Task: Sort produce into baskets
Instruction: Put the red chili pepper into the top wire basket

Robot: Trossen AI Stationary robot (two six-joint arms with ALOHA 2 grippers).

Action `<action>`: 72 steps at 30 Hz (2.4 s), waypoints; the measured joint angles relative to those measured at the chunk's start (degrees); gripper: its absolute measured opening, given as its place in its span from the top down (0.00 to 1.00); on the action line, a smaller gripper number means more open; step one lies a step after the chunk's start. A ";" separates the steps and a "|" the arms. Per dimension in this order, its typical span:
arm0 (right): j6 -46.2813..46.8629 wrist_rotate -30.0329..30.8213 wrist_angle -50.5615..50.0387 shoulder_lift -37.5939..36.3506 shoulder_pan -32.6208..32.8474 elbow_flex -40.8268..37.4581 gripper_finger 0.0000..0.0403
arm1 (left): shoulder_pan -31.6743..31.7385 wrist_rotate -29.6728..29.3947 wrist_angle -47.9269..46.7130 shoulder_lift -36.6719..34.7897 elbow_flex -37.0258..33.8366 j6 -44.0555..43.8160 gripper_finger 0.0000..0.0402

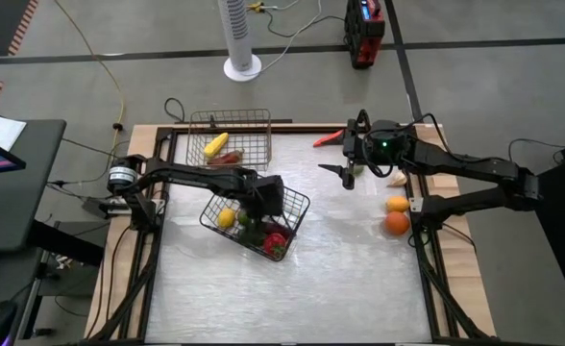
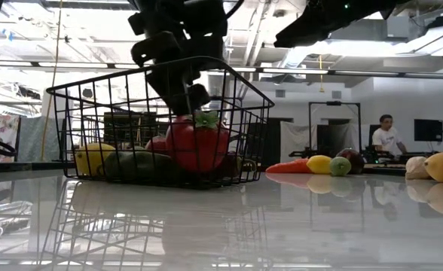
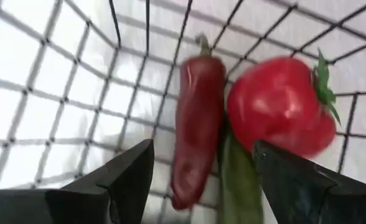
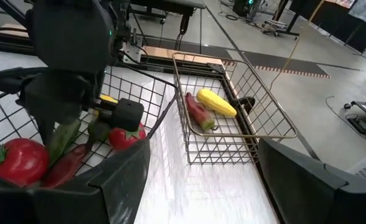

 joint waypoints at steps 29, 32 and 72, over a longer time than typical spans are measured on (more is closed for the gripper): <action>-0.07 -0.75 0.02 0.00 0.00 0.00 0.19 | -0.20 -3.13 16.28 -0.09 -13.53 3.37 0.42; -0.04 -0.75 0.02 0.00 0.00 0.00 0.19 | -0.20 -3.27 15.75 -0.07 -13.53 3.37 0.54; -0.03 -0.82 0.04 -0.02 0.81 0.00 0.19 | 0.45 -17.93 -15.25 -4.75 -6.36 2.04 0.80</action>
